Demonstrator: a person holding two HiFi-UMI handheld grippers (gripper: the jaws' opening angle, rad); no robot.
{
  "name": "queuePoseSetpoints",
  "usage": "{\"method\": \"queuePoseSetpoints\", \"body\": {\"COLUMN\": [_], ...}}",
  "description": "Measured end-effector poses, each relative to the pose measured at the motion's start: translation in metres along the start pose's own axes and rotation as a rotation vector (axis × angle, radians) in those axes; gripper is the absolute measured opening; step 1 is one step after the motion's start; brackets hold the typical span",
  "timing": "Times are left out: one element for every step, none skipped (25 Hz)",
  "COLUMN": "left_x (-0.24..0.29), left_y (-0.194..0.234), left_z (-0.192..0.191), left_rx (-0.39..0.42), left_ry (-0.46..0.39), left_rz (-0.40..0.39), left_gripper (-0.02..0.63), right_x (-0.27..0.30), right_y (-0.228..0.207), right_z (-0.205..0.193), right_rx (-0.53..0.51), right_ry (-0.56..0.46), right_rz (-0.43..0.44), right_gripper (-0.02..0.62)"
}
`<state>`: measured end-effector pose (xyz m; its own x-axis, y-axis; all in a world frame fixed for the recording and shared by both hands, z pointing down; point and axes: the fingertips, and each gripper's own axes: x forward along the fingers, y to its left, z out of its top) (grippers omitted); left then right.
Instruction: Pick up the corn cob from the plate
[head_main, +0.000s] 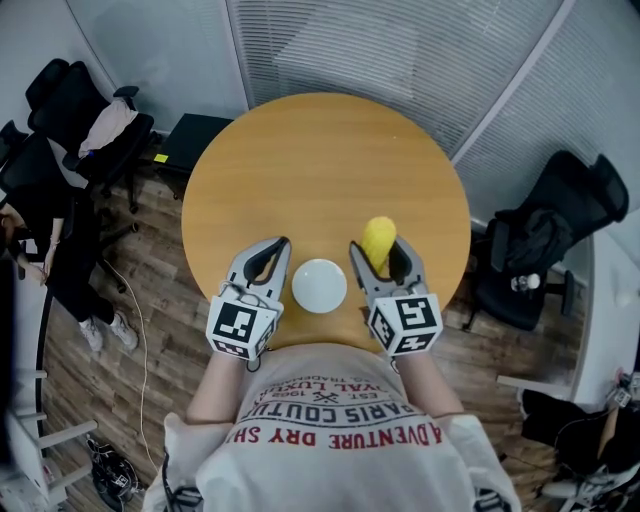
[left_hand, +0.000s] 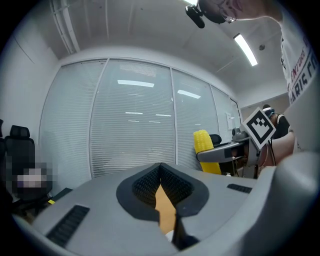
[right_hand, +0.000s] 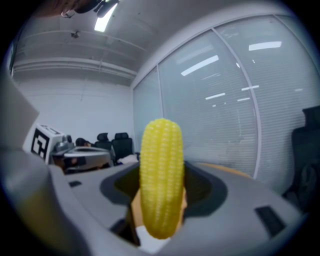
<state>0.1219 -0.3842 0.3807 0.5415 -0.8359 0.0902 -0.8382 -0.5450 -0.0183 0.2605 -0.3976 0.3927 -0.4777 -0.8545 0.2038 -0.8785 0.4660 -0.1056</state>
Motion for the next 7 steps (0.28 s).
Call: {"method": "queuePoseSetpoints", "body": {"left_x": [-0.0008, -0.0018, -0.0026, -0.0033, -0.0039, -0.0043, -0.0048], "left_y": [0.0003, 0.0009, 0.0018, 0.0026, 0.0031, 0.0035, 0.0038], "left_z": [0.0001, 0.0001, -0.0001, -0.0002, -0.0004, -0.0005, -0.0007], "left_rx": [-0.001, -0.005, -0.009, -0.013, -0.015, -0.017, -0.017], "left_ry": [0.000, -0.001, -0.002, -0.003, -0.004, -0.005, -0.005], "left_rz": [0.003, 0.007, 0.011, 0.015, 0.017, 0.018, 0.019], "left_gripper": [0.035, 0.035, 0.035, 0.035, 0.035, 0.035, 0.035], "right_x": [-0.0005, -0.0007, -0.0008, -0.0008, -0.0008, -0.0009, -0.0010], "right_y": [0.0006, 0.0013, 0.0020, 0.0025, 0.0029, 0.0032, 0.0034], "right_z": [0.0012, 0.0024, 0.0031, 0.0034, 0.0035, 0.0034, 0.0033], "right_rx": [-0.003, -0.007, -0.010, -0.011, -0.011, -0.011, -0.011], "right_ry": [-0.004, -0.009, -0.012, -0.014, -0.015, -0.016, -0.016], "right_rz": [0.001, 0.002, 0.002, 0.002, 0.002, 0.001, 0.001], "right_gripper": [0.270, 0.270, 0.270, 0.270, 0.270, 0.270, 0.270]}}
